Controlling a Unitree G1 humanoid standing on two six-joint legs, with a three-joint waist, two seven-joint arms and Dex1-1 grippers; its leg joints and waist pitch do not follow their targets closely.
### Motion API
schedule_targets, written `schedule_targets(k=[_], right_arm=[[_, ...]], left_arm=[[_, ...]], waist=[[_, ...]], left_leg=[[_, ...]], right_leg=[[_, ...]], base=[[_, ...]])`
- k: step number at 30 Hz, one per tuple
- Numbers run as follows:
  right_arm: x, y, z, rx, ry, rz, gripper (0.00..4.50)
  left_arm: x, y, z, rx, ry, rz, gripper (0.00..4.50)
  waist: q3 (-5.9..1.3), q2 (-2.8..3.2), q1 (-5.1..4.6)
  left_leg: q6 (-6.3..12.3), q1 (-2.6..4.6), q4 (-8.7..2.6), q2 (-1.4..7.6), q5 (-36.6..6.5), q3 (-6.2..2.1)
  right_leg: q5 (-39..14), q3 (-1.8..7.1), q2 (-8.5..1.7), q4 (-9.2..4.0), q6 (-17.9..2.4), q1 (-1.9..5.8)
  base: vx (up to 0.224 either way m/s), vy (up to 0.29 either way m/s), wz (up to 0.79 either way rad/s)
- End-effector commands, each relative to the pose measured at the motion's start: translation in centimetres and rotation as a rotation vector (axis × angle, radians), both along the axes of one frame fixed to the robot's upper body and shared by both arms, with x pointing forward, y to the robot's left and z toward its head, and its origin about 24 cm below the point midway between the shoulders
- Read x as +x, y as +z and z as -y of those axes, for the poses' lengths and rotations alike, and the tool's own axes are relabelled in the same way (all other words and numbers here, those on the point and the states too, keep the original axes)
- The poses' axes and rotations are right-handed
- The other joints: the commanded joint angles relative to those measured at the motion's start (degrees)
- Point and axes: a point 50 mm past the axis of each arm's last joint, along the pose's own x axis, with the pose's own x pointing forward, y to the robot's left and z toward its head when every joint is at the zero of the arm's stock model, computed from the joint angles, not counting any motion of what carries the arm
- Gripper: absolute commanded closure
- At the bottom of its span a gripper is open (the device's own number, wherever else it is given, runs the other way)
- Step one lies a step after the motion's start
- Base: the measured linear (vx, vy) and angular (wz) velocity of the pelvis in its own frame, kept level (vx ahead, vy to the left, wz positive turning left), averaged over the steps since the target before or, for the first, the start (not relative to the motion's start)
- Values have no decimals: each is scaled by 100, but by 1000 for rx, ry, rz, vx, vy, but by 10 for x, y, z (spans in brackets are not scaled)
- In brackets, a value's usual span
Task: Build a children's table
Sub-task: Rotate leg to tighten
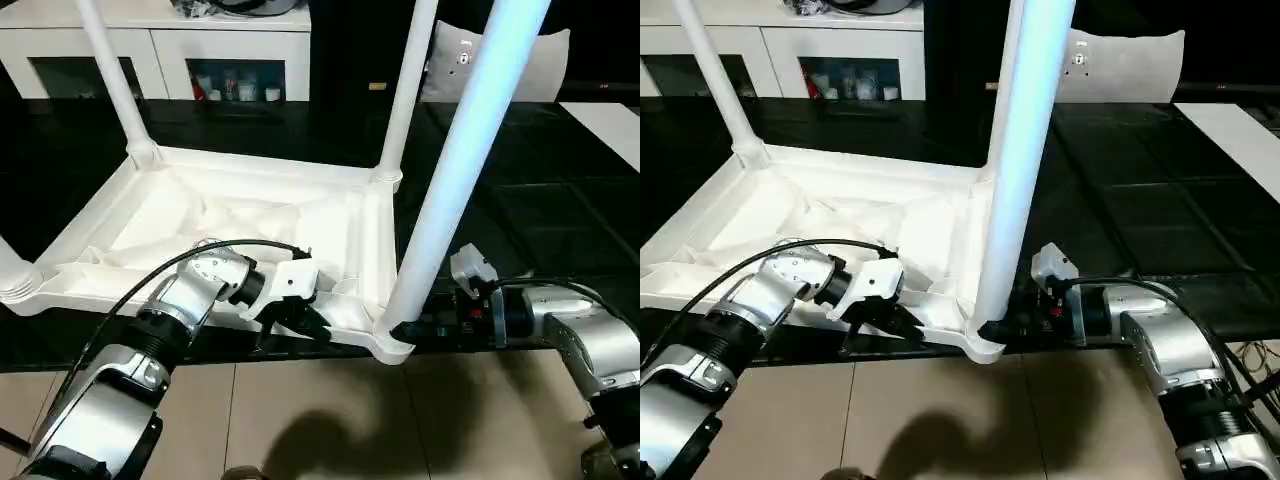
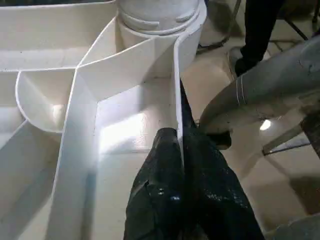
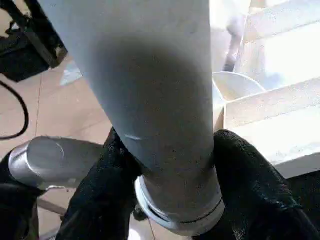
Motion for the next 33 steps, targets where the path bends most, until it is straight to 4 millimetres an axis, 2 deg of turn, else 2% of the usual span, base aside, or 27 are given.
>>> schedule_targets(k=[1, 2, 3, 4, 5, 7, 8, 9, 10, 11, 12, 14, 16, 17, 20, 23, 24, 27, 33], right_arm=[[4, 1, -14, 74, -85, -3, 250], [10, -3, -18, 46, -170, 1, 250], [10, -3, -18, 46, -170, 1, 250], [13, -6, -20, 26, -205, 4, 250], [19, -10, -26, -12, -284, 7, 250], [28, -13, -33, -27, -413, -19, 251], [34, -14, -37, -38, -482, -29, 253], [39, -15, -40, -60, -551, -28, 254], [42, -16, -41, -73, -584, -25, 254], [48, -16, -43, -95, -663, -18, 254], [53, -16, -44, -108, -729, -13, 254], [58, -15, -45, -120, -801, 5, 254], [61, -15, -45, -119, -836, 17, 254], [63, -11, -49, -63, -861, 37, 201], [63, -6, -51, -22, -833, 72, 185], [62, -4, -48, -7, -811, 77, 146], [61, -2, -44, -8, -796, 93, 140], [59, -1, -37, -19, -771, 118, 114], [44, 3, -1, -120, -574, 203, 59]], left_arm=[[1, 0, 15, -35, 59, -4, 450], [4, 0, 20, -55, 121, -12, 450], [4, 0, 20, -55, 121, -12, 450], [5, 0, 22, -65, 151, -18, 450], [7, 0, 27, -89, 204, -26, 450], [9, 0, 35, -109, 273, -34, 450], [11, -1, 39, -115, 313, -38, 450], [12, -1, 44, -121, 356, -34, 450], [13, -1, 47, -123, 377, -31, 450], [16, -2, 53, -127, 435, -18, 450], [18, -2, 58, -137, 489, -8, 450], [21, 0, 65, -164, 545, -3, 450], [22, 1, 68, -174, 566, 1, 450], [23, 5, 74, -208, 580, 12, 450], [23, 8, 76, -221, 579, 25, 450], [23, 8, 73, -203, 568, 44, 450], [23, 7, 71, -199, 558, 51, 450], [22, 5, 67, -189, 547, 57, 450], [18, -4, 45, -75, 414, 117, 450]], waist=[[-371, -63, -45], [-363, -70, -72], [-361, -49, -93], [-351, -67, -110], [-340, -66, -144], [-329, -86, -232], [-319, -79, -313], [-330, -81, -330], [-337, -110, -391], [-338, -93, -394], [-345, -73, -442], [-362, -91, -474], [-370, -81, -465], [-382, -67, -465], [-417, -74, -448], [-435, -75, -415], [-444, -59, -375], [-443, -64, -351], [-422, -76, -304]], left_leg=[[238, 4, -401, 114, -1159, 36], [172, -6, -417, 94, -1264, 18], [110, -1, -425, 91, -1303, 12], [78, 13, -427, 74, -1419, 10], [23, 3, -439, 67, -1436, 0], [-37, 8, -449, 45, -1513, -15], [-80, -20, -452, 28, -1575, -29], [-85, -8, -452, 21, -1590, -42], [-59, -30, -446, 12, -1522, -38], [-50, -24, -442, 12, -1498, -38], [-54, -12, -436, 16, -1477, -27], [28, 10, -423, 6, -1419, -8], [92, 2, -423, 12, -1328, 2], [124, -9, -421, 20, -1243, 7], [248, -14, -396, 19, -949, 28], [399, -28, -370, 19, -649, 44], [472, -35, -358, 19, -482, 43], [517, -36, -352, 24, -470, 49], [514, -29, -359, 42, -751, 49]], right_leg=[[-1654, 207, -262, -393, -1164, 317], [-1955, 189, -273, -424, -1059, 326], [-2085, 188, -273, -424, -1009, 318], [-2413, 179, -281, -486, -881, 309], [-2601, 176, -273, -491, -796, 305], [-2858, 158, -265, -524, -699, 297], [-3061, 141, -266, -540, -623, 305], [-3150, 128, -274, -565, -570, 308], [-3119, 130, -262, -570, -519, 320], [-3110, 132, -267, -577, -513, 312], [-2991, 145, -256, -573, -567, 280], [-2719, 149, -235, -578, -652, 275], [-2422, 164, -229, -554, -733, 282], [-2166, 174, -233, -525, -805, 299], [-1458, 184, -217, -451, -1017, 337], [-950, 196, -215, -391, -1186, 364], [-715, 192, -216, -363, -1249, 384], [-648, 191, -220, -357, -1294, 385], [-1002, 187, -227, -400, -1213, 380]], base=[[0, 0, 0], [0, 0, 0], [0, 0, 0], [0, 0, 0], [0, 0, 0], [0, 0, 0], [0, 0, 0], [0, 0, 0], [0, 0, 0], [0, 0, 0], [0, 0, 0], [0, 0, 0], [0, 0, 0], [0, 0, 0], [0, 0, 0], [17, -3, 2], [0, 0, 0], [0, 0, 0], [0, 0, 0]])
